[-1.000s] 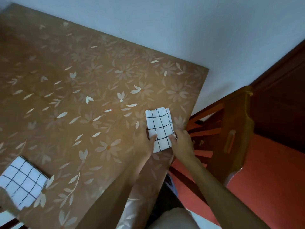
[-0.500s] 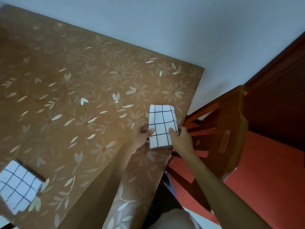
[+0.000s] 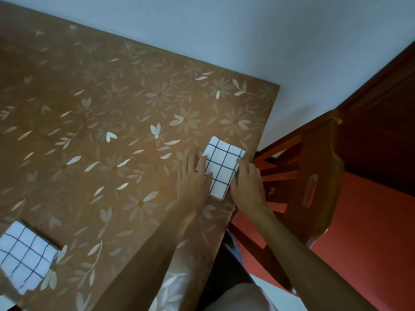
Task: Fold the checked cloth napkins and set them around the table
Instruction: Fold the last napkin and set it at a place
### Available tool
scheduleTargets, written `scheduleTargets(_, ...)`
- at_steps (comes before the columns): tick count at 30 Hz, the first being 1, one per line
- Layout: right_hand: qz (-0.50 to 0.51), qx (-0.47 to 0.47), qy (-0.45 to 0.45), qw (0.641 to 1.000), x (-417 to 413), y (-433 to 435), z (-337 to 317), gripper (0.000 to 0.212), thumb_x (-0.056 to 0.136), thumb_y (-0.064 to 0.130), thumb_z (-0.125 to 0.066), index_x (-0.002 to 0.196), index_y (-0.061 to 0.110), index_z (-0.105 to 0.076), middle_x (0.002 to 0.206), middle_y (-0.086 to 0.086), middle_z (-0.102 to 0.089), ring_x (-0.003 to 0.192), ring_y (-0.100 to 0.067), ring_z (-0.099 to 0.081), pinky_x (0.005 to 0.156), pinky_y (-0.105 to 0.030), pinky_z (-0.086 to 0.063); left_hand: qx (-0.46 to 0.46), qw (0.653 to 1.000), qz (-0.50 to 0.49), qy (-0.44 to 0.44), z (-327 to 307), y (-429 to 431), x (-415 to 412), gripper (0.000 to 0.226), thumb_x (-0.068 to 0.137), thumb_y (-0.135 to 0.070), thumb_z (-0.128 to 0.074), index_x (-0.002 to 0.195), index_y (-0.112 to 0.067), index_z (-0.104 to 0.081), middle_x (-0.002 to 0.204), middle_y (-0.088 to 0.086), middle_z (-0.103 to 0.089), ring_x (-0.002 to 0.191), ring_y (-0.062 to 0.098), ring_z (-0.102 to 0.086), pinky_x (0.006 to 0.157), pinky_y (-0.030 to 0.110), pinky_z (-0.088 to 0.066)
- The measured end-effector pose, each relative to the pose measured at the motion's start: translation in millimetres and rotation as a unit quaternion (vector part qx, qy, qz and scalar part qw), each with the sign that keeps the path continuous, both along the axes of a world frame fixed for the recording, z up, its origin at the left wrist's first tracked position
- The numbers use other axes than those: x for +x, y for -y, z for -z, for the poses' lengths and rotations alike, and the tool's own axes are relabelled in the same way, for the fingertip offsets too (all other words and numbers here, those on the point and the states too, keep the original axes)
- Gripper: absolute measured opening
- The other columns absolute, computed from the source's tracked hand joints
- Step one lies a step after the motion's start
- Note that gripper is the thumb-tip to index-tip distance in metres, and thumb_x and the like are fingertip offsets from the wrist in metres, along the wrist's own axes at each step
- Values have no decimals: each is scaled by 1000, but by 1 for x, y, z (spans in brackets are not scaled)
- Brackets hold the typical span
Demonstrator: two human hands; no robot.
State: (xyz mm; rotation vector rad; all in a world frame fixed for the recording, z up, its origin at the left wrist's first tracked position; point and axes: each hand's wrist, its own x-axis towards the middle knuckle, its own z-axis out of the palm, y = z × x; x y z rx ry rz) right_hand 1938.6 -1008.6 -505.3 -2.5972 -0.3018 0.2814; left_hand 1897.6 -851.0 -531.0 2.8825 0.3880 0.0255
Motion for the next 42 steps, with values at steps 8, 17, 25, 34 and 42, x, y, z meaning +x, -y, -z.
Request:
scheduleTargets(8, -186, -82, 30, 979, 21, -27, 16, 60, 90, 13, -55, 147, 9, -36, 160, -19, -19, 148, -32, -20, 114, -45, -27, 21, 1000, 10, -2, 18, 20, -24, 46, 97, -37, -52, 137, -15, -52, 134, 15, -55, 116, 33, -55, 93, 43, -49)
scheduleTargets(17, -225, -112, 7, 968, 18, -7, 30, 67, 97, 13, -43, 156, 14, -10, 164, -11, 0, 151, -24, 0, 120, -37, -8, 51, 998, 28, 11, 18, 42, -20, 48, 97, -42, -43, 129, -12, -61, 125, 15, -63, 113, 30, -61, 91, 40, -50)
scheduleTargets(25, -249, -107, 12, 962, 24, -8, 35, 75, 92, 2, -49, 155, 12, -10, 163, -14, 1, 151, -27, 3, 121, -36, -7, 77, 996, 41, -27, 21, 36, -22, 53, 99, -41, -34, 131, -6, -59, 130, 17, -62, 116, 31, -61, 94, 41, -51)
scheduleTargets(34, -250, -143, 24, 957, 19, -6, 28, 64, 101, 19, -44, 155, 14, -12, 164, -11, -2, 151, -24, -1, 120, -38, -8, 32, 996, 43, -75, 2, 38, -29, 53, 101, -42, -35, 141, -9, -48, 145, 19, -49, 130, 32, -51, 105, 42, -45)
scheduleTargets(42, -250, -115, 37, 961, 18, -4, -10, 51, 102, 28, -44, 148, 10, -34, 158, -10, -28, 146, -25, -24, 118, -37, -19, -27, 997, 17, -71, -34, 29, -38, 48, 102, -39, -34, 142, -13, -43, 143, 12, -45, 125, 34, -47, 103, 43, -41)
